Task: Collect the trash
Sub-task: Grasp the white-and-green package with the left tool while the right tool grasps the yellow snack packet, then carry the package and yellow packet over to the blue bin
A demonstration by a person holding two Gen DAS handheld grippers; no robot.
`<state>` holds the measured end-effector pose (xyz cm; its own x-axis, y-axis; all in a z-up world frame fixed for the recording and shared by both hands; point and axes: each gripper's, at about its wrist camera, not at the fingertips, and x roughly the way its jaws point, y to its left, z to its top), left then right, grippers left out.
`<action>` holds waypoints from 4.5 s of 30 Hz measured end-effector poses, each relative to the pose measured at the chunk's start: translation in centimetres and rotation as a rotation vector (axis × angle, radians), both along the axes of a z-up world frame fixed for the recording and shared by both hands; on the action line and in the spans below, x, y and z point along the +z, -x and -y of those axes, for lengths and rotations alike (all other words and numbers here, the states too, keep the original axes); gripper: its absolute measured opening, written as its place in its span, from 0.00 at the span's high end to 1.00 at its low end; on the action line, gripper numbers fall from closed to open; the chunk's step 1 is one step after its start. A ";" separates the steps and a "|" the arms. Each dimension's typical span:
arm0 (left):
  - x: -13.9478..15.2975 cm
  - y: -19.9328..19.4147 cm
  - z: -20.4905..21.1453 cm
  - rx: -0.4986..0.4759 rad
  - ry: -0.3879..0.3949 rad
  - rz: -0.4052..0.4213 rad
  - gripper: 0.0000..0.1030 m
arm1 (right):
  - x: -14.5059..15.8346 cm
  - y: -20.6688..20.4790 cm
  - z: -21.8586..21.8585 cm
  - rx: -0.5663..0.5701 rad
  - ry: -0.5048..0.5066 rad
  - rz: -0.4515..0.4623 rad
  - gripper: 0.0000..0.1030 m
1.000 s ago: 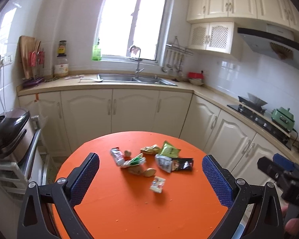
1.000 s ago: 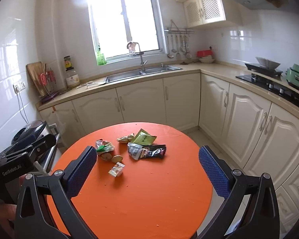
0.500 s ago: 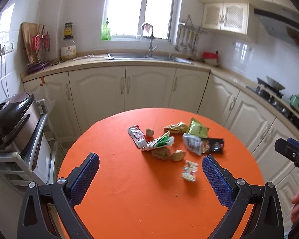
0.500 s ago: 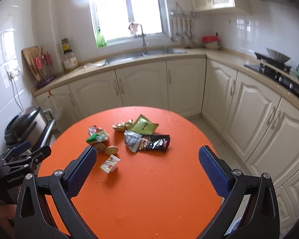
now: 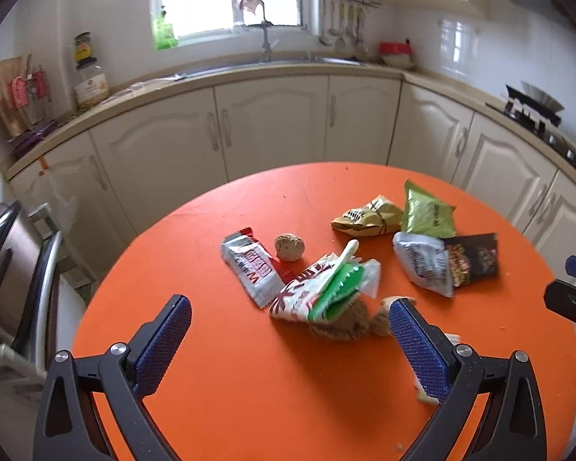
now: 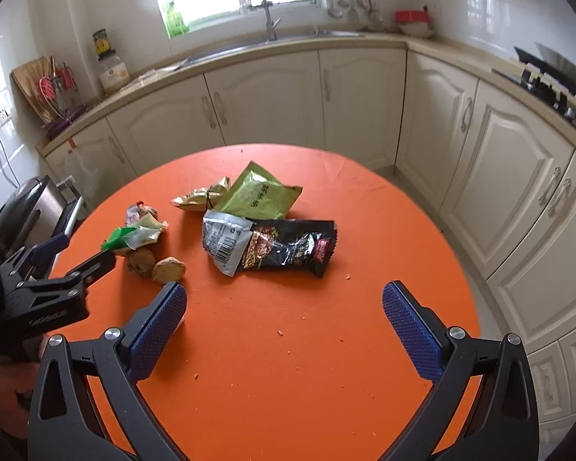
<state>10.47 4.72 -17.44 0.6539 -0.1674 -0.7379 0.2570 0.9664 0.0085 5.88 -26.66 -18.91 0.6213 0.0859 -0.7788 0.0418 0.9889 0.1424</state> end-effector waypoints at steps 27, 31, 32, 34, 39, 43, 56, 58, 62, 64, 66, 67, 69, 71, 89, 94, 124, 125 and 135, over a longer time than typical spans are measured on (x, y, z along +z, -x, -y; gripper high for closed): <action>-3.0 -17.7 -2.9 -0.074 0.133 0.003 0.72 | -4.1 -1.2 -8.8 0.171 -0.045 -0.079 0.00; -4.1 -20.1 -4.1 0.017 0.139 -0.017 0.73 | -4.7 -2.0 -9.9 0.177 -0.035 -0.077 0.00; -4.2 -20.7 -4.4 0.037 0.144 -0.020 0.74 | -5.0 -2.2 -10.2 0.179 -0.025 -0.082 0.00; -4.6 -22.1 -5.3 0.067 0.167 -0.032 0.75 | -5.6 -2.6 -10.8 0.185 -0.017 -0.091 0.06; -5.9 -24.6 -5.1 0.031 0.150 -0.045 0.75 | -5.8 -2.3 -11.5 0.188 0.039 -0.070 0.26; -5.4 -21.7 -3.4 -0.053 0.052 0.016 0.65 | -5.6 -2.3 -10.6 0.183 0.022 -0.070 0.39; -9.7 -17.0 3.1 -0.325 -0.178 0.149 0.73 | -5.5 -1.9 -9.3 0.186 -0.004 -0.072 0.69; -10.0 -16.2 3.2 -0.319 -0.168 0.147 0.79 | -5.4 -1.8 -9.0 0.191 -0.015 -0.074 0.71; -8.6 -15.1 1.5 -0.294 -0.054 0.128 0.85 | -5.1 -1.4 -8.4 0.186 -0.043 -0.063 0.72; -8.1 -14.8 0.5 -0.264 -0.006 0.127 0.87 | -4.9 -1.1 -8.1 0.183 -0.051 -0.060 0.72; -7.6 -14.3 -0.6 -0.260 0.055 0.109 0.87 | -4.5 -0.8 -7.8 0.179 -0.066 -0.054 0.72; -7.6 -14.1 -0.8 -0.254 0.076 0.106 0.89 | -4.4 -0.6 -7.5 0.176 -0.073 -0.050 0.72; -7.1 -13.4 -1.6 -0.246 0.122 0.098 0.94 | -3.9 -0.1 -7.2 0.171 -0.073 -0.042 0.72; -6.7 -12.5 -2.1 -0.238 0.159 0.093 0.95 | -3.6 0.4 -6.9 0.169 -0.080 -0.038 0.72; -2.3 -0.1 -4.5 -0.232 0.247 0.076 0.97 | -0.1 7.1 -3.3 0.123 -0.078 0.016 0.72; -1.1 3.2 -3.5 -0.255 0.250 0.085 0.97 | 0.6 9.1 -1.7 0.098 -0.079 0.031 0.72; 7.0 13.4 18.7 -0.677 0.359 0.138 0.97 | 6.7 21.5 15.3 -0.251 -0.007 0.152 0.72; 7.2 13.7 20.2 -0.700 0.361 0.135 0.97 | 6.8 22.4 16.6 -0.280 -0.001 0.154 0.72; 4.5 18.8 37.1 -0.995 0.380 0.008 0.97 | 5.0 32.7 30.3 -0.580 0.052 0.091 0.72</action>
<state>-8.38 -32.42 -12.90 0.1003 -0.8475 -0.5212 0.9340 0.2608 -0.2443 -26.87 -57.00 -13.89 0.6200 -0.3250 -0.7141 0.5680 0.8138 0.1227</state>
